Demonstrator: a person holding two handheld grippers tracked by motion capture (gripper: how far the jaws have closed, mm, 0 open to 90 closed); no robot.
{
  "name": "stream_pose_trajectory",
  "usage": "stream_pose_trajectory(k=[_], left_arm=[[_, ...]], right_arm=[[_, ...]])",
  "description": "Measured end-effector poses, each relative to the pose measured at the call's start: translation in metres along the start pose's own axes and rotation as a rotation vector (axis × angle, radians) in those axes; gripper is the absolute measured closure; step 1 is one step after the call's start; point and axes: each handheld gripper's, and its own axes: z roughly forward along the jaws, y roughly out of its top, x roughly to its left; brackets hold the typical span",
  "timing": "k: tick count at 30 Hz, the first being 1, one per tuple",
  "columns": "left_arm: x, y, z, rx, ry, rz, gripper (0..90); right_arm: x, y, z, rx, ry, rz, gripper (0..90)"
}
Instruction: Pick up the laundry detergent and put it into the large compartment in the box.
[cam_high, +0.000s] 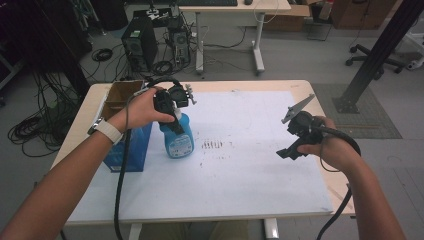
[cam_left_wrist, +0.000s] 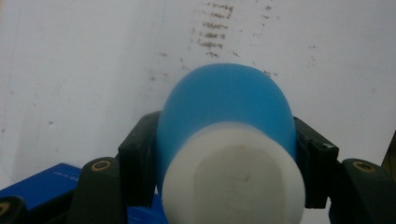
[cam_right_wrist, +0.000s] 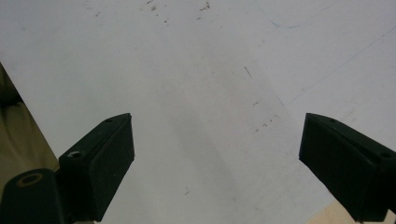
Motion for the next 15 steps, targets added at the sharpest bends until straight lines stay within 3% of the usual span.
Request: stream_pose_trajectory(k=[15], left_arm=[[-0.007, 0.002, -0.015, -0.004, 0.011, -0.029, 37.2]], right_arm=[[0.002, -0.001, -0.002, -0.006, -0.002, -0.002, 10.4]])
